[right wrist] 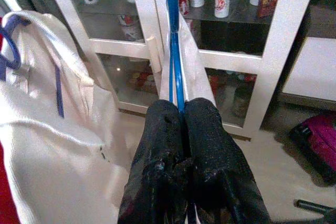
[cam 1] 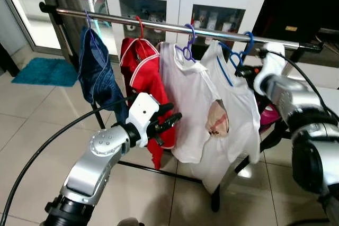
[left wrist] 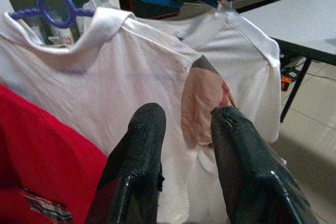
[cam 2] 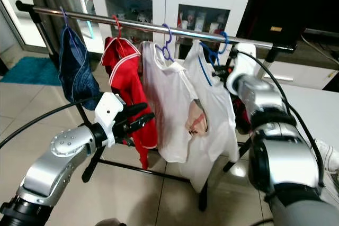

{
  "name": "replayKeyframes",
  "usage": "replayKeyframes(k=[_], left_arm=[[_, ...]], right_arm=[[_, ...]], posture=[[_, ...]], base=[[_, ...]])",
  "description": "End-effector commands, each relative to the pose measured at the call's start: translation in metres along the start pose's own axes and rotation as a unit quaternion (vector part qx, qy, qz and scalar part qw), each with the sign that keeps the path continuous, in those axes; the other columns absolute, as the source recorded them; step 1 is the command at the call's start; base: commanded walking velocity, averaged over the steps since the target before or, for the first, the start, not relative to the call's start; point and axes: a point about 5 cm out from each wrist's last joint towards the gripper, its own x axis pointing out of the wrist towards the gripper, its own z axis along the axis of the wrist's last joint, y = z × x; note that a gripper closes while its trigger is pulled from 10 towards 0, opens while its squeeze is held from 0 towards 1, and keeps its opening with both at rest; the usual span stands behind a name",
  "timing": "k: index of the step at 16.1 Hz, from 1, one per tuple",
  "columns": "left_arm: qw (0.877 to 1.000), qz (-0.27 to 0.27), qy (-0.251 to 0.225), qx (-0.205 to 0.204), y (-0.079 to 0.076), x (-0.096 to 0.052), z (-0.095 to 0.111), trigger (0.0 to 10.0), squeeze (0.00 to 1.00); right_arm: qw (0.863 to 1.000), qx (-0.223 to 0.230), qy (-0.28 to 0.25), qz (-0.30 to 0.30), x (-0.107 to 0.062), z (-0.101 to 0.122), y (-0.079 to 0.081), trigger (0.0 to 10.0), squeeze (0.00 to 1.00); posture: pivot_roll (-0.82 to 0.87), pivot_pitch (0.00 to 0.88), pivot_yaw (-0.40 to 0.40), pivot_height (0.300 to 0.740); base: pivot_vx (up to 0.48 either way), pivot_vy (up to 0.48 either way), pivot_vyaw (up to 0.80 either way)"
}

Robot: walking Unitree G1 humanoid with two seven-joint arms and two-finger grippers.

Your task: Hang hanger

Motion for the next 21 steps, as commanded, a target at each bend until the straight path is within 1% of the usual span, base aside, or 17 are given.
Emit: replayKeyframes(k=[1,2,4,5,6,7,8,14,15,16,19,21], left_arm=[[1.000,-0.003,0.005,0.006,-0.003,-0.001,-0.001,10.0,0.00],[1.000,-0.004,0.005,0.006,-0.005,-0.002,-0.001,10.0,0.00],[1.000,-0.008,0.005,0.010,-0.008,-0.005,0.000,10.0,0.00],[1.000,-0.012,0.003,0.014,-0.008,-0.007,0.002,10.0,0.00],[1.000,-0.024,0.003,0.015,-0.010,-0.008,0.003,10.0,0.00],[0.999,-0.033,0.004,0.018,-0.012,-0.008,0.003,10.0,0.00],[0.999,-0.033,0.005,0.019,-0.011,-0.009,0.003,10.0,0.00],[0.999,-0.041,0.010,0.028,-0.007,-0.007,0.005,10.0,0.00],[0.999,-0.042,0.010,0.029,-0.007,-0.007,0.005,10.0,0.00],[0.999,-0.042,0.010,0.030,-0.006,-0.007,0.006,10.0,0.00],[0.999,-0.043,0.009,0.030,-0.006,-0.006,0.007,10.0,0.00],[0.999,-0.043,0.011,0.030,-0.005,-0.006,0.006,10.0,0.00]], right_arm=[[1.000,-0.009,0.000,-0.016,0.000,0.005,-0.002,0.0,0.00],[1.000,-0.014,0.004,-0.019,0.001,0.004,-0.001,0.0,0.00],[0.999,-0.042,0.021,-0.020,0.002,-0.002,0.000,0.0,0.00],[0.998,-0.054,0.026,-0.016,0.002,-0.004,0.001,1.9,0.00],[0.998,-0.054,0.031,-0.018,0.001,-0.007,-0.002,10.0,0.00],[0.998,-0.051,0.032,-0.022,-0.001,-0.009,-0.005,10.0,0.29],[0.998,-0.045,0.032,-0.027,-0.001,-0.009,-0.008,10.0,1.00],[0.998,-0.036,0.031,-0.040,0.000,-0.004,-0.006,10.0,1.00],[0.998,-0.030,0.027,-0.042,0.001,-0.002,-0.006,10.0,0.87],[0.999,-0.027,0.024,-0.039,0.001,-0.001,-0.005,10.0,0.00],[1.000,-0.019,-0.003,-0.011,0.003,0.008,0.002,10.0,0.00],[1.000,-0.028,0.004,-0.007,0.004,0.007,0.004,10.0,0.00]], posture=[[0.09,0.000,-0.031,0.740],[0.09,0.000,-0.037,0.740],[0.11,0.000,-0.047,0.740],[0.11,0.000,-0.050,0.740],[0.11,0.000,-0.044,0.740],[0.11,0.000,-0.043,0.740],[0.11,0.000,-0.041,0.740],[0.12,0.000,-0.021,0.740],[0.12,0.000,-0.021,0.740],[0.12,0.000,-0.021,0.740],[0.12,0.000,-0.023,0.740],[0.12,0.000,-0.022,0.740]], base=[[0.000,0.000,0.00],[0.000,0.000,0.00],[0.000,0.000,0.00],[0.000,0.000,0.00],[0.000,0.000,0.00],[0.000,0.000,0.00],[0.000,0.000,0.00],[0.000,0.000,0.00],[0.000,0.000,0.00],[0.000,0.000,0.00],[0.000,0.000,0.00],[0.000,0.000,0.00]])
